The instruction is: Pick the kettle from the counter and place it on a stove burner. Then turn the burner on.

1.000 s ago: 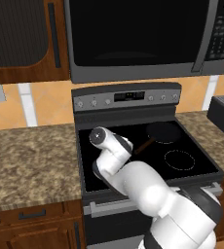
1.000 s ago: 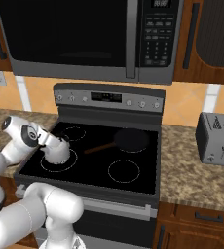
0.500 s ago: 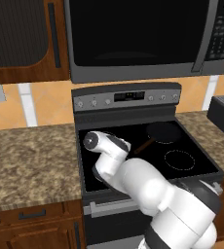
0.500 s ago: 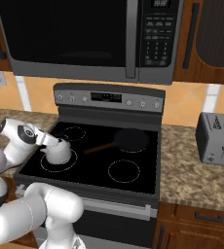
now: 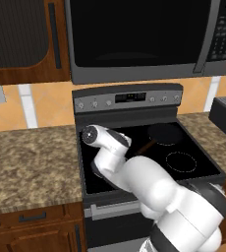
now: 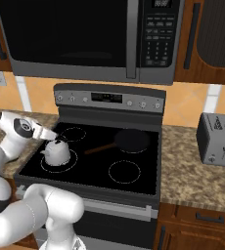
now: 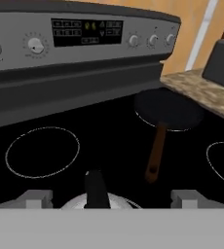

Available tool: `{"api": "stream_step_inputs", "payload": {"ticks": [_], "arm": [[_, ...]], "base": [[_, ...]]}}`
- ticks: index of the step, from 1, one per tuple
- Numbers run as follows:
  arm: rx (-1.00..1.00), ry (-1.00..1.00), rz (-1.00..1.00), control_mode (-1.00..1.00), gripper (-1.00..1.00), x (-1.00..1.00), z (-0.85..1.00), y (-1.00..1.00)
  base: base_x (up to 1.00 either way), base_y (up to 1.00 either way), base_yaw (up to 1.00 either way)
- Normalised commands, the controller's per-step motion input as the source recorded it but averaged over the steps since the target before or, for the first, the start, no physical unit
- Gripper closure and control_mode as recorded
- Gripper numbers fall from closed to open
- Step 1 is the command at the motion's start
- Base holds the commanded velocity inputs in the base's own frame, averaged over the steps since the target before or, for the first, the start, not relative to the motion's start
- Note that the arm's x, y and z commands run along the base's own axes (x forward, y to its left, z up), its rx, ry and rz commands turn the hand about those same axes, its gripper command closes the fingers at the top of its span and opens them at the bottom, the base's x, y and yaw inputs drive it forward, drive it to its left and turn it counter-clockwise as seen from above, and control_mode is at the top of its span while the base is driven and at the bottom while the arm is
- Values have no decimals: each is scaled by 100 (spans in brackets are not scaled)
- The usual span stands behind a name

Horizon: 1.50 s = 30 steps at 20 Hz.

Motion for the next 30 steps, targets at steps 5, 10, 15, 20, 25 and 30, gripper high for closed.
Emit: {"api": "stream_step_inputs", "payload": {"ticks": [5, 10, 15, 20, 25, 30], "arm": [[0, -4, 15, -100, -100, 30, 85, 2], [-2, -4, 24, -100, -100, 60, 57, 28], [-5, 2, 23, -100, -100, 68, 8, 57], [-1, -3, 8, -100, -100, 8, 0, 25], [0, 0, 11, -100, -100, 49, 1, 30], [0, 4, 4, -100, -100, 39, 3, 10]], "base": [[0, 0, 0], [0, 0, 0], [0, 0, 0], [0, 0, 0], [0, 0, 0], [0, 0, 0]]}}
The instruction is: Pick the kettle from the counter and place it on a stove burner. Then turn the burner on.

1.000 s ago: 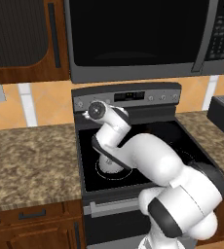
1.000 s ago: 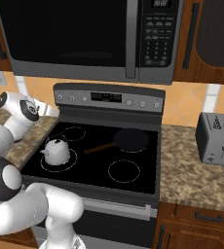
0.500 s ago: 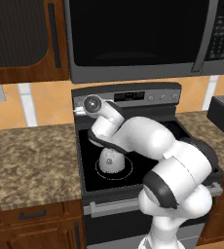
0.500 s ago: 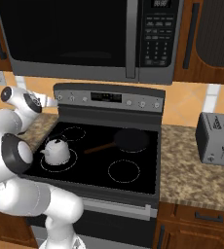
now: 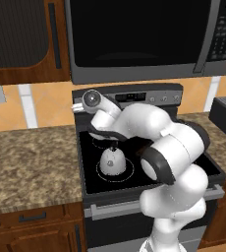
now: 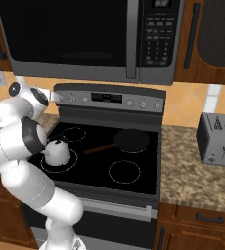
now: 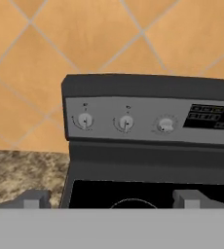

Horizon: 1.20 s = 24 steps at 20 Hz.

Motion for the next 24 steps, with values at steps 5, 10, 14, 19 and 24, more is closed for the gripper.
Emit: {"api": "stream_step_inputs", "payload": {"ticks": [5, 10, 14, 19, 24], "arm": [[0, 0, 0, -100, -100, 19, -6, 3], [0, 4, 2, -100, -100, 40, -3, 4], [0, 1, 2, -100, -100, 42, -4, 5], [-1, 3, 0, -100, -100, 23, -13, 17], [-4, 0, 0, -100, -100, 24, -25, 10]], "base": [[0, 0, 0], [0, 0, 0], [0, 0, 0], [0, 0, 0], [0, 0, 0]]}}
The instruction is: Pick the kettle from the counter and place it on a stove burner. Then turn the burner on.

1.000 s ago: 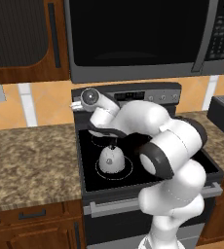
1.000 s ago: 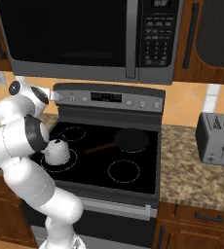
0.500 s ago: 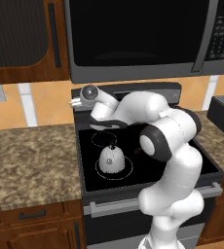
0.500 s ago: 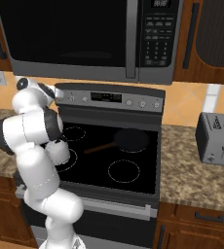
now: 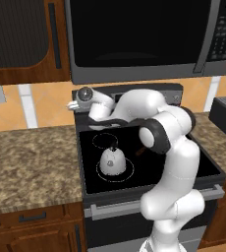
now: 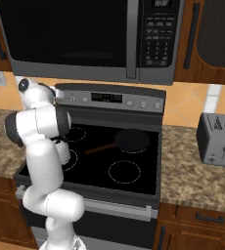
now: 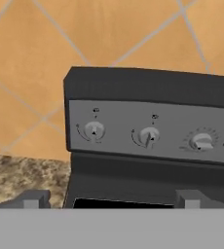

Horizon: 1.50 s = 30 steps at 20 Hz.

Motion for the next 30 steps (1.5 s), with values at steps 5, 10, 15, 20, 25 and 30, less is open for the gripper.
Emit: {"api": "stream_step_inputs", "payload": {"ticks": [5, 10, 15, 20, 25, 30], "arm": [[-6, 0, 0, -100, -100, 32, -35, 4], [-2, 0, 0, -100, -100, 41, -7, 0], [-1, 0, 0, -100, -100, 40, 0, 0], [0, 0, 0, -100, -100, 30, 0, 0], [0, 0, 0, -100, -100, 19, -8, 0], [-1, 0, 0, -100, -100, 17, -18, 0]], "base": [[0, 0, 0], [0, 0, 0], [0, 0, 0], [0, 0, 0], [0, 0, 0], [0, 0, 0]]}}
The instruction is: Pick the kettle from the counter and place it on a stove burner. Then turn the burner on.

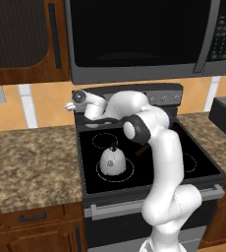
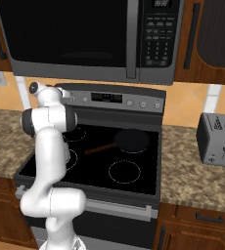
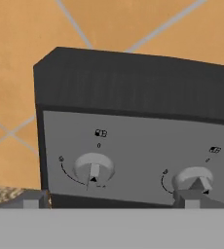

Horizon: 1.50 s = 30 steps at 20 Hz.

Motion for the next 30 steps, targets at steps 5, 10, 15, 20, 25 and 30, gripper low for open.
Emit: {"api": "stream_step_inputs", "payload": {"ticks": [5, 10, 15, 20, 25, 30], "arm": [[-2, 0, 0, -100, -100, 24, -5, 2], [-3, 0, 0, -100, -100, 30, -1, 8], [0, 0, -1, -100, -100, 18, 0, 2], [0, 0, 0, -100, 100, 0, 0, 0], [0, 0, 0, -100, 100, 0, 0, 0], [-12, 0, 7, -100, 100, 0, 0, 1]], "base": [[0, 0, 0], [0, 0, 0], [0, 0, 0], [0, 0, 0], [0, 0, 0], [0, 0, 0]]}}
